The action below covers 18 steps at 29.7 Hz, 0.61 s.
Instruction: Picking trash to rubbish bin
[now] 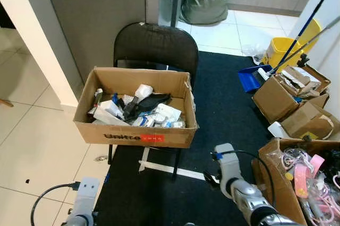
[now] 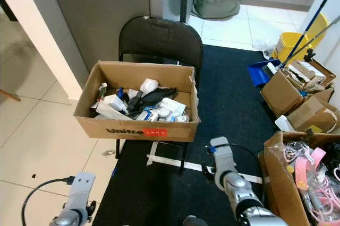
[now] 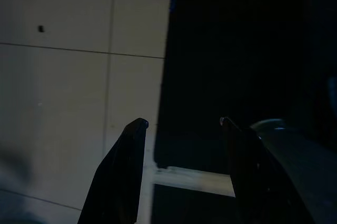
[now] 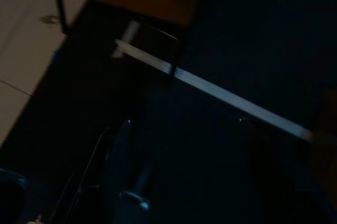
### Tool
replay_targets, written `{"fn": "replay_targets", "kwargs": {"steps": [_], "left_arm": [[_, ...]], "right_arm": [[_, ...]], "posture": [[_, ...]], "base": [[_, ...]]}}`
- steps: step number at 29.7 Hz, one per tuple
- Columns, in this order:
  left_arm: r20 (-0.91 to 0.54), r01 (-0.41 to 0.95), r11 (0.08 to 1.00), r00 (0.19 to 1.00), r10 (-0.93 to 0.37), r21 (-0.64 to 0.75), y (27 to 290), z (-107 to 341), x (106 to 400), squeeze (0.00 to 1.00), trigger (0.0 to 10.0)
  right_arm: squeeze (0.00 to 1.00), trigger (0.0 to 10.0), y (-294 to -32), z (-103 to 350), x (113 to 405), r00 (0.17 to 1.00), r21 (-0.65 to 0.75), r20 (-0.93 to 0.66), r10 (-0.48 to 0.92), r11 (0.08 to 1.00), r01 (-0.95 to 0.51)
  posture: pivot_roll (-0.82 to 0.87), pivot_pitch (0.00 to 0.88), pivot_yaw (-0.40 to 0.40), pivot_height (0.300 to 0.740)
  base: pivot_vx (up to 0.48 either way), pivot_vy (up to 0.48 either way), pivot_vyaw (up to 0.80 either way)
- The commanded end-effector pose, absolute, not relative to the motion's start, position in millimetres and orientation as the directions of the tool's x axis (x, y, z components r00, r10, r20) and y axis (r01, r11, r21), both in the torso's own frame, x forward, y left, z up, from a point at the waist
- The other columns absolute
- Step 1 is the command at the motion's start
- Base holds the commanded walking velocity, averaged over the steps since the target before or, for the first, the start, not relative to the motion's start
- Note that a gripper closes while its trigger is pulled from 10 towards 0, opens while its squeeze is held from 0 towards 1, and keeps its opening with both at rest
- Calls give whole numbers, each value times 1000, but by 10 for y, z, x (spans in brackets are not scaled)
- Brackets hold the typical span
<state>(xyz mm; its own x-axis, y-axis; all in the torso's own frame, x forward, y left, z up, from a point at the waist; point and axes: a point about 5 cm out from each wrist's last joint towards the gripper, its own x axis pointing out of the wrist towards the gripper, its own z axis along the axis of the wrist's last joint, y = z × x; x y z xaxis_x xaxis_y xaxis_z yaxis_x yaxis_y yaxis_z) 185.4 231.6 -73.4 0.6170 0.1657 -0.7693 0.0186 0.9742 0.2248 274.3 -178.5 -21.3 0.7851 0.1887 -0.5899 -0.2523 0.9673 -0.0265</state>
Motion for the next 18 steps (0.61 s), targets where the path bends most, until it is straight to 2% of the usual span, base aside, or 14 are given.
{"fn": "replay_targets", "kwargs": {"steps": [1, 5, 10, 15, 17, 18], "left_arm": [[-765, -5, 973, 617, 185, 231, 2381, -708, 1878, 0, 10000], [-755, -30, 972, 624, 200, 233, 2437, -682, 1896, 0, 10000], [-759, -45, 974, 620, 200, 221, 2415, -700, 1873, 0, 10000], [-789, -24, 980, 589, 174, 198, 2321, -785, 1754, 0, 10000], [-801, 0, 981, 577, 159, 195, 2276, -817, 1708, 0, 10000], [-809, -9, 982, 566, 160, 187, 2257, -841, 1667, 0, 10000]], "right_arm": [[0, 10000, -1723, -152, 2814, 794, -41, -568, 217, 956, -291], [0, 10000, -1446, 85, 3047, 822, -78, -467, 324, 911, -404], [0, 10000, -1216, 256, 3172, 823, -123, -395, 407, 865, -487], [0, 10000, -1143, 284, 3184, 814, -196, -392, 430, 825, -530], [0, 10000, -1139, 291, 3176, 806, -243, -387, 447, 794, -557], [0, 10000, -1133, 268, 3143, 783, -298, -404, 472, 742, -601]], "posture": [[18, 37, -29, 740], [19, 25, -23, 740], [22, 13, -23, 740], [-2, 15, -9, 740], [-11, 18, -9, 740], [-19, 26, -1, 740]], "base": [[0, 0, 0], [0, 0, 0], [0, 0, 0], [0, 0, 0], [0, 0, 0], [0, 0, 0]]}}
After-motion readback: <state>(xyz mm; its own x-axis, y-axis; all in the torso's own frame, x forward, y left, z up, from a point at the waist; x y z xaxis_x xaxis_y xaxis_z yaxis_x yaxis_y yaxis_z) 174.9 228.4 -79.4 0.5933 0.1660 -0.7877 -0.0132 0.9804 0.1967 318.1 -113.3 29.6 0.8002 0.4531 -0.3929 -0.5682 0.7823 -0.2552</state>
